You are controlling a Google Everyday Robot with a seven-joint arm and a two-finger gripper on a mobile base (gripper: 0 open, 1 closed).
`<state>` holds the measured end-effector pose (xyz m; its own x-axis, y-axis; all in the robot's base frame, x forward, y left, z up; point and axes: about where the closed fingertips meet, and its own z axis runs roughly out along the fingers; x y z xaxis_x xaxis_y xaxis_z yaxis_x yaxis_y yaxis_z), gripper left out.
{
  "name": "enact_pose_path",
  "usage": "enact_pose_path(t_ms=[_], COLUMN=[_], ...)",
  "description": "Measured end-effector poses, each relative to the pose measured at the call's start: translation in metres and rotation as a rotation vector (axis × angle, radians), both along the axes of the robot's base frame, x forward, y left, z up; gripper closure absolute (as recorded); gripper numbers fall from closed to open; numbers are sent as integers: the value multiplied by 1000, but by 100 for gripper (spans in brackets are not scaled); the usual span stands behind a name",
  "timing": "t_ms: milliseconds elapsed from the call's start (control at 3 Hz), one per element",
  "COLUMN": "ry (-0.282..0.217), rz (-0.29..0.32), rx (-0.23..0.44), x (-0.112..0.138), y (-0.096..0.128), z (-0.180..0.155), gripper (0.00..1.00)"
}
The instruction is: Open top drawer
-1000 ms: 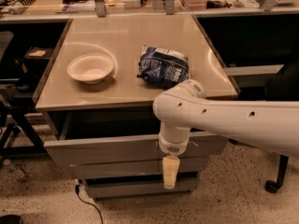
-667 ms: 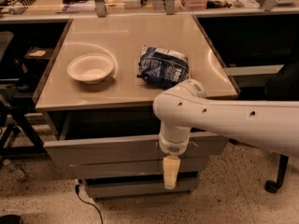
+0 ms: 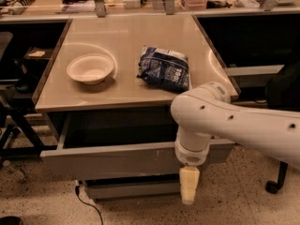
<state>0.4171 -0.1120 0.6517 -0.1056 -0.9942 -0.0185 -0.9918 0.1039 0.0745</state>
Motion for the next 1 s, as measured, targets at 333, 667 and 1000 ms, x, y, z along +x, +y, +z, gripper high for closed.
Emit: enact_pose_path(t_ms=[333, 667, 1000], ry=[54, 54, 68], rz=[-12, -11, -21], rx=[-26, -27, -21], x=[-45, -45, -39], y=[-39, -39, -39], z=[24, 25, 12], gripper=[0, 0, 0])
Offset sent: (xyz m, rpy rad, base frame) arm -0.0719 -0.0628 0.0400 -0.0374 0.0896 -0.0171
